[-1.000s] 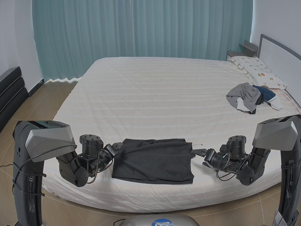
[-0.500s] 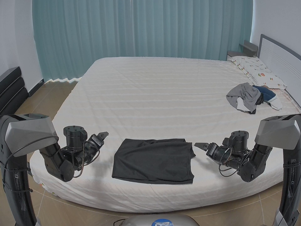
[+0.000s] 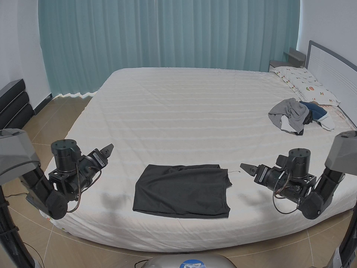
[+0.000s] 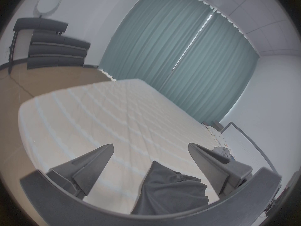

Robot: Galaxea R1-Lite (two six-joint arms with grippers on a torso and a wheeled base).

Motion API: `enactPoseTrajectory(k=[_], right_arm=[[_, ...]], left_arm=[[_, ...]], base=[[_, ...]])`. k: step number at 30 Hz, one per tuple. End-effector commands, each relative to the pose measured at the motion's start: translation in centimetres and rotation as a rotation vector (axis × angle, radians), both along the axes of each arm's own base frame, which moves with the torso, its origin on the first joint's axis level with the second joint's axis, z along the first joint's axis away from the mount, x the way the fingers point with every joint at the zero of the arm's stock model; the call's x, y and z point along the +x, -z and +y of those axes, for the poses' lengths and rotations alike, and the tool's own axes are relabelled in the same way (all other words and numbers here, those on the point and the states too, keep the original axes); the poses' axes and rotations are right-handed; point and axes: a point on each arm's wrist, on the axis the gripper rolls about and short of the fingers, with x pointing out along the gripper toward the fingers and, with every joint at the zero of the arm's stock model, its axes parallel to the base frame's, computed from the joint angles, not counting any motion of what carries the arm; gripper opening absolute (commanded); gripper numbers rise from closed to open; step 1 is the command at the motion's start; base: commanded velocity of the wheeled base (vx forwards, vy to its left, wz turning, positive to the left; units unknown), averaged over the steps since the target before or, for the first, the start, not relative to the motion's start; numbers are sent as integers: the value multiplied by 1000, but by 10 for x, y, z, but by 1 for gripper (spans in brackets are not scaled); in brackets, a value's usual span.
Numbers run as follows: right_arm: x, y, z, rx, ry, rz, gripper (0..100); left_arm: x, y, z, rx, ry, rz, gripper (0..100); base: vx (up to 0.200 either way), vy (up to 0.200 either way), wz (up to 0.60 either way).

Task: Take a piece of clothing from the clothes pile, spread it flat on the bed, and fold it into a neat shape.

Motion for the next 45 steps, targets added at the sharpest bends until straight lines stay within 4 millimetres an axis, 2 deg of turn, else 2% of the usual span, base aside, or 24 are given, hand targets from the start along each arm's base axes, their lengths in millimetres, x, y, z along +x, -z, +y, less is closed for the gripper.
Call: enactPoseTrajectory(k=[1,2,6,9,10,11,12,14,17,22,28,41,45], right_arm=[[-56,-44,-15,-73,-8,-129,100],[-74,-48,-19,-102,-26,-145,100],[-111,-60,-33,-152,-36,-218,100],[-122,-64,-38,-166,-34,-248,100],[-139,-67,-46,-184,-29,-285,100],[-139,-67,-46,-184,-29,-285,100],[-150,-72,-51,-195,-12,-305,100],[-160,-74,-56,-207,18,-301,100],[-185,-78,-65,-235,23,-323,100],[-217,-76,-77,-284,27,-355,100],[-254,-59,-92,-400,112,-338,100],[-315,-52,-103,-578,133,-324,100],[-318,-61,-105,-592,196,-324,100]], left_arm=[[-56,-45,13,101,3,-153,100],[-72,-51,16,149,4,-175,100],[-106,-71,23,208,-10,-271,100],[-117,-76,25,228,-15,-299,100],[-133,-79,29,283,-30,-327,100],[-133,-79,29,283,-30,-327,100],[-145,-80,32,341,-48,-345,100],[-156,-81,35,374,-65,-365,100],[-174,-84,39,429,-93,-406,100],[-197,-82,44,516,-139,-407,100],[-234,-78,52,605,-160,-396,100],[-301,-65,66,643,-240,-336,100],[-310,-60,67,646,-271,-344,100]], base=[[0,0,0],[0,0,0],[0,0,0],[0,0,0],[0,0,0],[0,0,0],[0,0,0],[0,0,0],[0,0,0],[0,0,0],[0,0,0],[0,0,0],[0,0,0]])
